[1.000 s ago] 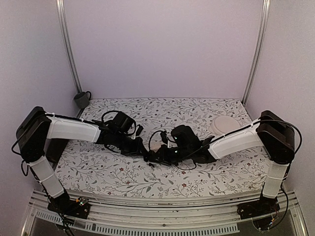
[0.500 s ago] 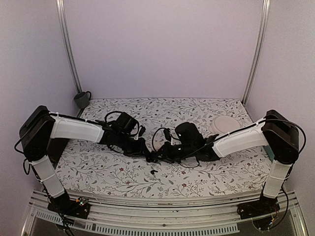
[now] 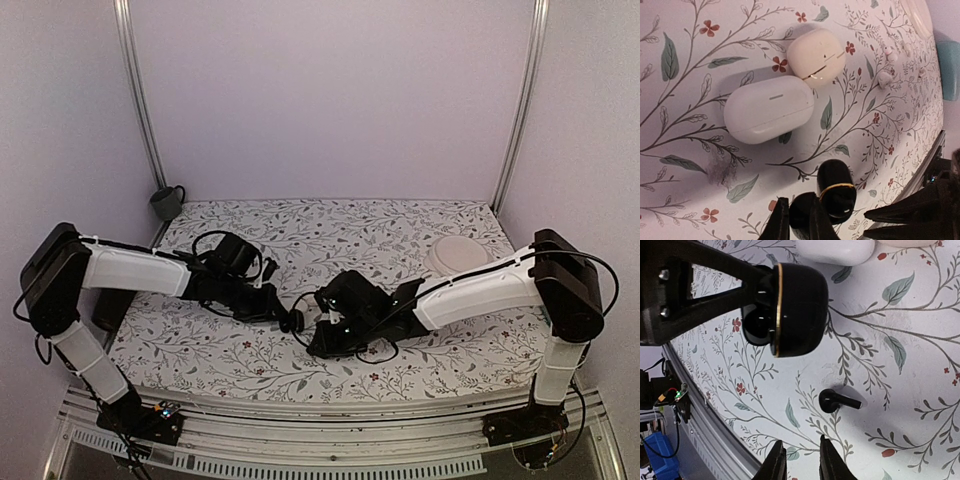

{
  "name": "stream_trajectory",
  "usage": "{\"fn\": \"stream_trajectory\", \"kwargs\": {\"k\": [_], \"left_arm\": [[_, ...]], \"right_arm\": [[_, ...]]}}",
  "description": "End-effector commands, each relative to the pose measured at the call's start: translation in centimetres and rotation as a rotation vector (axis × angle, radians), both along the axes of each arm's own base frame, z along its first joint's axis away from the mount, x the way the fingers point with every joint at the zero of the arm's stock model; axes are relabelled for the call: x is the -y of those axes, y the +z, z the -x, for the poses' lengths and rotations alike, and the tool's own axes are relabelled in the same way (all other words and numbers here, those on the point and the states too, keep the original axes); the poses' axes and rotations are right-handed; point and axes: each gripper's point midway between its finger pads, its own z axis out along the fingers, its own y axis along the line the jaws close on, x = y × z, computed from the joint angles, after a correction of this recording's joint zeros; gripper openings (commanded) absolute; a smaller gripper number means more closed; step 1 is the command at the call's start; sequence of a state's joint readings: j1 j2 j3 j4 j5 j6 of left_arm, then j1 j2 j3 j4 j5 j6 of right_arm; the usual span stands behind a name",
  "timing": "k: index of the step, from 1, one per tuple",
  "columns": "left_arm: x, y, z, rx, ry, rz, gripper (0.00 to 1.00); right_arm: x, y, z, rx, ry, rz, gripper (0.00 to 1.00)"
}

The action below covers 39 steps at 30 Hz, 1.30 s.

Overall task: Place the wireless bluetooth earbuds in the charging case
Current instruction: Adjust the left earbud at the center of the board.

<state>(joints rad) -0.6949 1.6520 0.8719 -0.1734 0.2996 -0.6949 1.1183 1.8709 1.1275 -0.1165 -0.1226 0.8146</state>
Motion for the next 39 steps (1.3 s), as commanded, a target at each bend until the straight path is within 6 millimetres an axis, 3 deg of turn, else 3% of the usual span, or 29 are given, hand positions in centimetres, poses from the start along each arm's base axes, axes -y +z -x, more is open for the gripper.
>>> {"fn": "stream_trajectory", "kwargs": {"k": [1, 8, 12, 20, 26, 33, 39], "left_arm": [[-0.7, 1.3, -0.6, 0.068, -0.004, 0.021, 0.00], [-1.3, 2.0, -0.7, 0.091, 0.000, 0.042, 0.00], [-1.4, 2.4, -0.8, 0.101, -0.002, 0.047, 0.00], [-1.5, 2.9, -1.1, 0.122, 0.006, 0.059, 0.00], [-1.4, 3.4, -1.5, 0.136, 0.015, 0.063, 0.00], [-1.5, 3.3, -1.6, 0.141, 0.022, 0.060, 0.00], [-1.6, 3.3, -1.7, 0.145, 0.017, 0.054, 0.00]], "right_arm": [[2.1, -2.7, -0.3, 0.002, -0.058, 0.173, 0.14], [2.9, -4.5, -0.5, -0.023, -0.101, 0.239, 0.08], [1.2, -4.5, -1.3, -0.039, -0.075, 0.180, 0.08], [1.4, -4.7, -5.3, -0.020, -0.117, 0.183, 0.09], [0.1, -3.5, -6.6, 0.027, -0.064, 0.159, 0.14], [1.8, -0.6, -5.4, 0.079, -0.088, 0.136, 0.24], [0.6, 0.1, -2.2, 0.088, -0.096, 0.175, 0.39]]}}
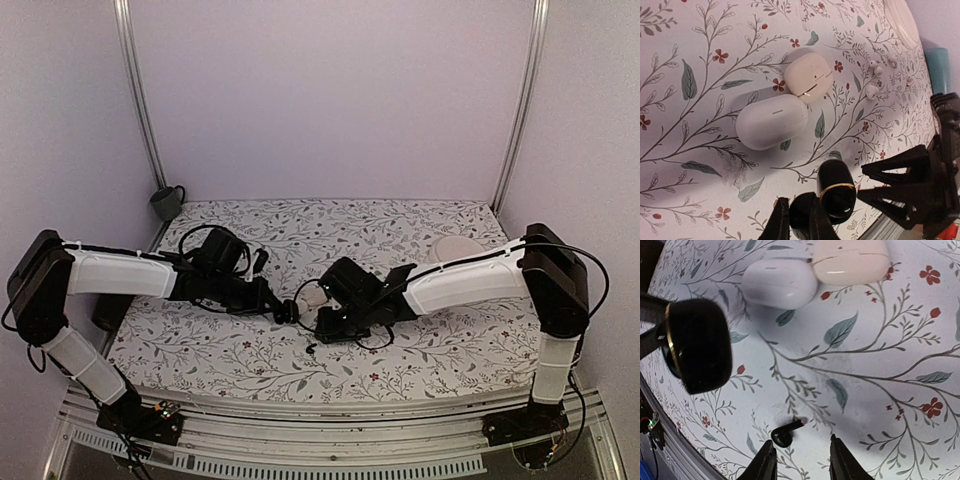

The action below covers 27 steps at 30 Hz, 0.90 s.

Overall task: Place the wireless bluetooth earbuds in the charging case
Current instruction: Adjust the left earbud at the center of the board.

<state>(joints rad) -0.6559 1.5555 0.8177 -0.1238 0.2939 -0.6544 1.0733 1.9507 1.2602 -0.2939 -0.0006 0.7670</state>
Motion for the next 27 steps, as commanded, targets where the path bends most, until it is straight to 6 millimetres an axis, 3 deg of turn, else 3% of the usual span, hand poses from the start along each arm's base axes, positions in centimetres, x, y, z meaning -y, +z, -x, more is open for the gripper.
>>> {"fn": "stream_trajectory", "kwargs": {"k": [1, 5, 8, 13, 20, 27], "left_arm": [[-0.3, 1.0, -0.8, 0.047, 0.004, 0.012, 0.00], [-0.5, 1.1, -0.8, 0.050, 0.002, 0.015, 0.00], [-0.9, 1.4, -1.0, 0.065, 0.005, 0.015, 0.00], [-1.6, 1.6, -1.2, 0.073, 0.014, 0.020, 0.00], [-2.3, 1.8, -1.5, 0.076, 0.027, 0.024, 0.00], [-2.3, 1.8, -1.8, 0.077, 0.039, 0.034, 0.00]], "right_arm": [[-1.2, 1.2, 2.0, 0.028, -0.024, 0.027, 0.41], [-1.4, -0.3, 2.1, 0.029, -0.046, 0.098, 0.48], [-1.6, -0.3, 1.2, 0.060, -0.066, 0.128, 0.51], [-2.2, -1.1, 0.3, 0.085, -0.056, 0.208, 0.52], [-1.3, -1.2, 0.0, 0.120, -0.058, 0.279, 0.53], [-0.7, -2.3, 0.4, 0.130, -0.028, 0.345, 0.64]]}}
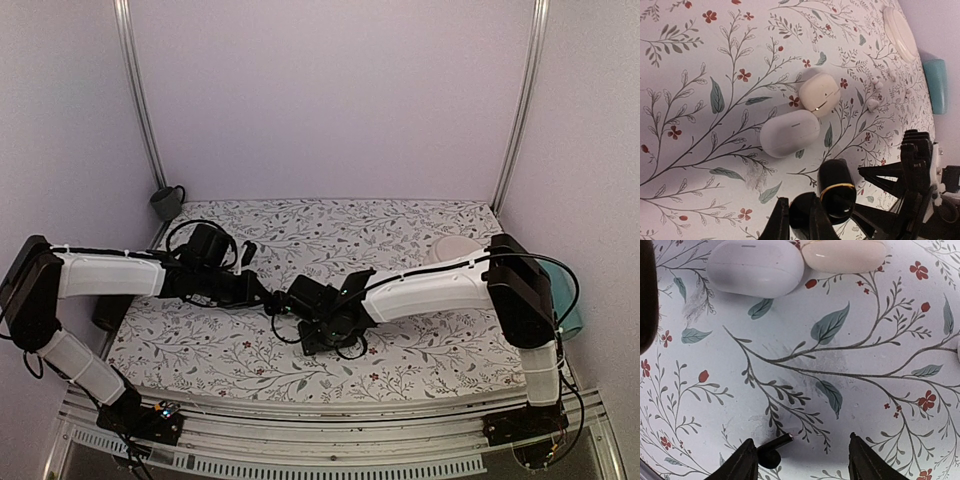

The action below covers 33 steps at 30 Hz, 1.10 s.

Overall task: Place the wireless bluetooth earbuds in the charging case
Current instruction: Adjust the left earbud at the center of the board.

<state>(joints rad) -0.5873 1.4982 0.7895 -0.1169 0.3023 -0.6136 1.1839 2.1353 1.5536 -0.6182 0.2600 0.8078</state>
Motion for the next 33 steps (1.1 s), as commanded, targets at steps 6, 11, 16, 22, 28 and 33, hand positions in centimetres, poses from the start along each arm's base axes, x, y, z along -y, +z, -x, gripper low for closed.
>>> {"fn": "stream_trajectory", "kwargs": {"k": [6, 11, 16, 22, 28, 33], "left_arm": [[0.0, 1.0, -0.7, 0.027, 0.017, 0.028, 0.00], [-0.1, 0.9, -0.7, 0.020, 0.021, 0.030, 0.00], [0.0, 0.9, -0.7, 0.016, 0.020, 0.030, 0.00], [0.3, 0.9, -0.7, 0.012, 0.016, 0.040, 0.00], [0.4, 1.0, -0.8, 0.010, 0.012, 0.047, 0.00], [0.3, 1.0, -0.7, 0.011, 0.013, 0.042, 0.00]], "right_arm": [[0.4, -0.3, 0.1, 0.028, 0.034, 0.050, 0.69], [1.0, -0.3, 0.5, 0.018, 0.039, 0.041, 0.63], [1.3, 0.9, 1.5, 0.015, 0.057, -0.043, 0.53], [1.7, 1.2, 1.8, 0.010, 0.055, -0.064, 0.45], [0.9, 0.9, 1.6, 0.020, 0.081, -0.084, 0.39], [0.9, 0.7, 1.6, 0.030, 0.102, -0.078, 0.33]]}}
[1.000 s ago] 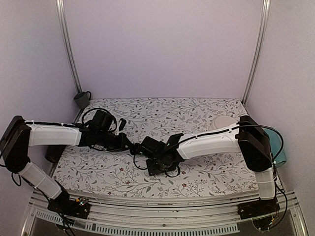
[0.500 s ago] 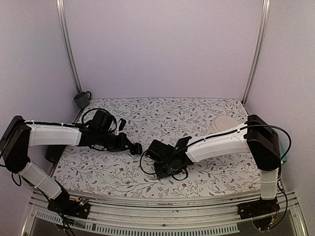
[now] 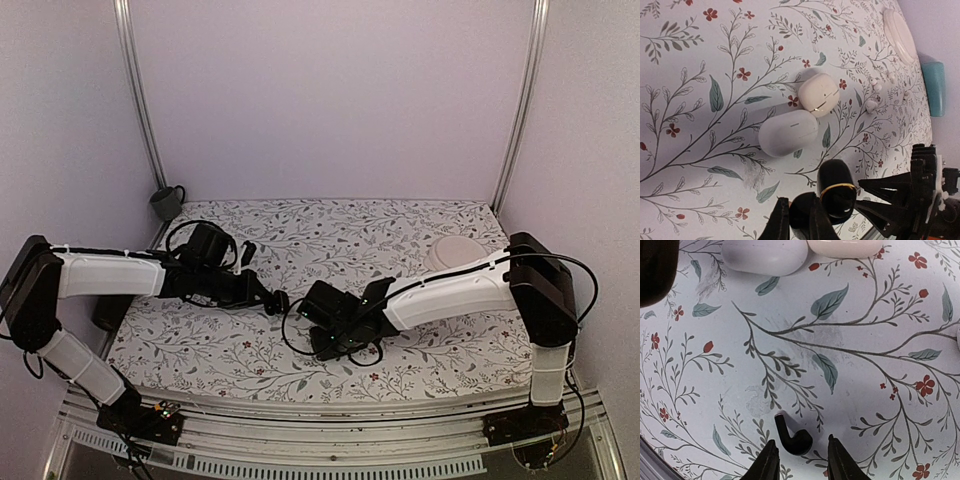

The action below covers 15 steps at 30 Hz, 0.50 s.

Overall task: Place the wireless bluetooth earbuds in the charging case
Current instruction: Adjust the left earbud at the center of the board.

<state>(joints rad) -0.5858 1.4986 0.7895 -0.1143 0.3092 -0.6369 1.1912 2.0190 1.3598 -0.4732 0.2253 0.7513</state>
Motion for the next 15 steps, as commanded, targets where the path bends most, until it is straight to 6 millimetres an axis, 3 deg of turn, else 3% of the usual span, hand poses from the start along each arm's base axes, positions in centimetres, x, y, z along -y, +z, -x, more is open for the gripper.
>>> {"fn": "stream_trajectory", "kwargs": {"k": [1, 15], "left_arm": [[0.2, 0.9, -0.7, 0.026, 0.000, 0.027, 0.00], [0.2, 0.9, -0.6, 0.023, 0.007, 0.031, 0.00]], "right_arm": [[-0.5, 0.5, 0.1, 0.020, 0.037, -0.027, 0.32], [-0.7, 1.1, 1.4, 0.004, 0.136, -0.162, 0.29]]}}
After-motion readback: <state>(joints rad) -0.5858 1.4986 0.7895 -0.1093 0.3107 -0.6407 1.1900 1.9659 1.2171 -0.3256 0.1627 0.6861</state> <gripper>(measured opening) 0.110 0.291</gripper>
